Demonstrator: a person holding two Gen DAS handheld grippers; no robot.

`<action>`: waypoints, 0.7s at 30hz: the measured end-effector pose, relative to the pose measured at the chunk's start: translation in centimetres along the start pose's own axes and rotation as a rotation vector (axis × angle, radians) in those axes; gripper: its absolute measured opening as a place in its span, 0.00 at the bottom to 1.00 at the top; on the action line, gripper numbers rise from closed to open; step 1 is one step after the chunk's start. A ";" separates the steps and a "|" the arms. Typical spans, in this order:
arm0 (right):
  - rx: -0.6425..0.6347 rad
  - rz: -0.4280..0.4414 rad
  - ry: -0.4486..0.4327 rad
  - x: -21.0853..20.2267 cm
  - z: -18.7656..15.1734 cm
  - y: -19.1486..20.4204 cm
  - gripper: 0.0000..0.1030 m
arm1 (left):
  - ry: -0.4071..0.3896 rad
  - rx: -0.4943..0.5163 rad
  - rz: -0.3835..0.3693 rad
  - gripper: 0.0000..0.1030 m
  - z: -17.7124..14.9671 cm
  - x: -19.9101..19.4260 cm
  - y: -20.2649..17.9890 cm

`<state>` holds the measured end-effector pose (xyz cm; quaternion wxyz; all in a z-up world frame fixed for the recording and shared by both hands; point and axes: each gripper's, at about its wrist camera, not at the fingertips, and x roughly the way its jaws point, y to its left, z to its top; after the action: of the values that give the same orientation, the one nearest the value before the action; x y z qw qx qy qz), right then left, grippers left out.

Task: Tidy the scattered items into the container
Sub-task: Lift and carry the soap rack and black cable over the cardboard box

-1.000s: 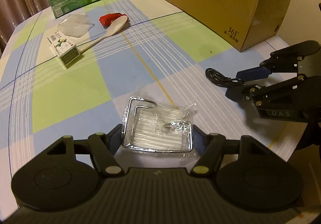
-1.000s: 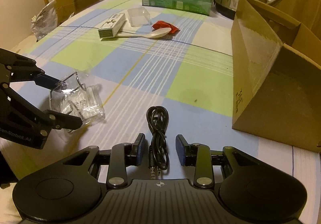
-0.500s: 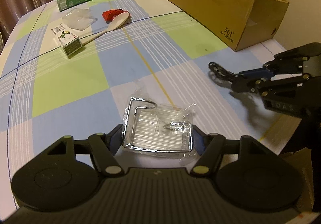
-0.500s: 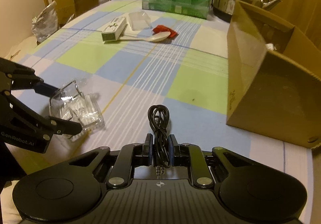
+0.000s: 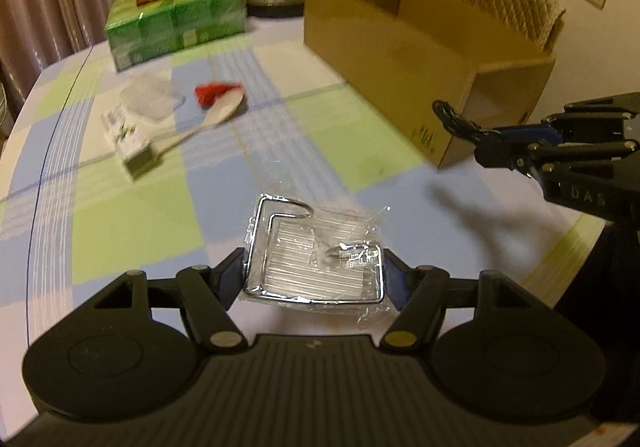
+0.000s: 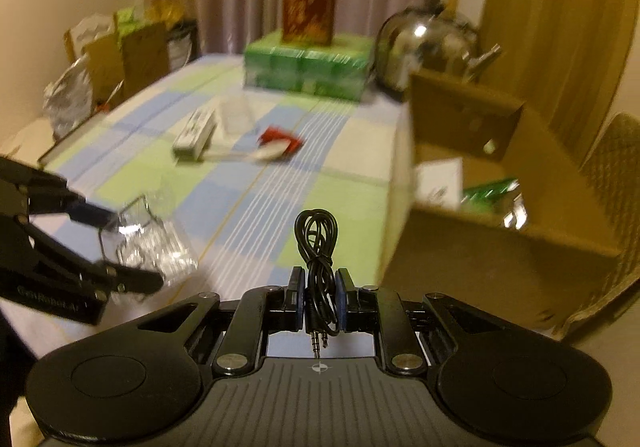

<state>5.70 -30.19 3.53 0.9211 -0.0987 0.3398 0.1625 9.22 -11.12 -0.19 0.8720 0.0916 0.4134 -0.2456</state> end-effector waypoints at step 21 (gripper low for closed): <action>0.154 -0.200 -0.111 -1.5 5.2 -15.3 0.12 | -0.154 0.103 -0.159 0.64 14.8 3.3 -9.9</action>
<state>13.32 -43.21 9.57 0.9549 -0.0517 0.2883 0.0486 16.02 -26.16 7.26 0.8731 0.0843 0.3379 -0.3412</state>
